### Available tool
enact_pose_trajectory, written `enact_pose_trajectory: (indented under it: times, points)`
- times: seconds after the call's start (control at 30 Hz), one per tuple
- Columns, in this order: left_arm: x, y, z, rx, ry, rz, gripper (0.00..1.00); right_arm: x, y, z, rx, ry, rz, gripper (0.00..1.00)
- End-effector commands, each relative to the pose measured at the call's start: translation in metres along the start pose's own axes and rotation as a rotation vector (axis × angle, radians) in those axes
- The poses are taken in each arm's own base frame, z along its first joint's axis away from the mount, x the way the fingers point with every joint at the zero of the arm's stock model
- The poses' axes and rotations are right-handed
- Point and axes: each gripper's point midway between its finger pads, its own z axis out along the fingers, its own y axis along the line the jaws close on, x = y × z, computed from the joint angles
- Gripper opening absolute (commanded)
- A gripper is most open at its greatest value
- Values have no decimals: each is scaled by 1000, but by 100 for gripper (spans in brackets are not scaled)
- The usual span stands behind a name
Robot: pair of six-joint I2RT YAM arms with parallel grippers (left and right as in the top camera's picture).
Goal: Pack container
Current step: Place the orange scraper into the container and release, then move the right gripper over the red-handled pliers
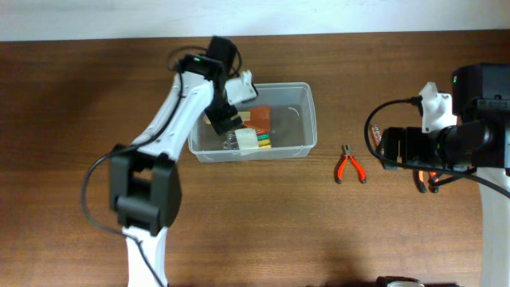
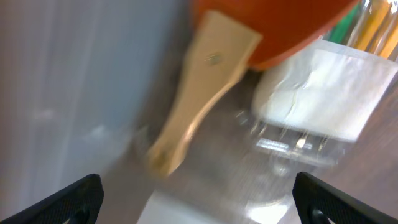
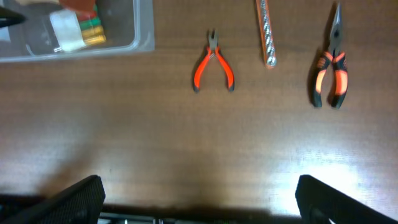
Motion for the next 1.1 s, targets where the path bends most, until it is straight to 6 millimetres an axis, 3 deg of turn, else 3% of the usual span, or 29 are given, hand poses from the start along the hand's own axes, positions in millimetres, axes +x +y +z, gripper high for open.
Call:
enact_pose_trajectory:
  times: [0.0, 0.1, 0.2, 0.33, 0.47, 0.63, 0.77, 0.9, 1.07]
  points:
    - [17, 34, -94, -179, -73, -229, 99, -10, -4, 0, 15, -38, 0, 99]
    - [42, 34, -129, -190, -82, -352, 99, -21, -4, -1, 16, -84, -33, 99]
    - [79, 34, -161, -199, -73, -508, 99, -18, -4, -6, 21, -81, -44, 99]
    - [124, 37, -189, -191, -83, -712, 99, 0, -5, -23, 43, -64, -39, 99]
    - [159, 40, -202, -134, -128, -850, 99, 26, -1, -46, 43, -111, -15, 99]
    - [191, 35, -197, -75, -138, -959, 99, 54, 6, -83, 37, -272, 22, 99]
    - [206, 19, -177, -39, -104, -1029, 99, 69, 9, -98, 29, -341, 33, 99]
    - [217, -8, -152, -3, -65, -1060, 99, 68, 6, -80, 30, -271, 42, 99]
    - [229, -43, -128, -5, -68, -1080, 99, 46, -2, -31, 34, -107, 62, 99]
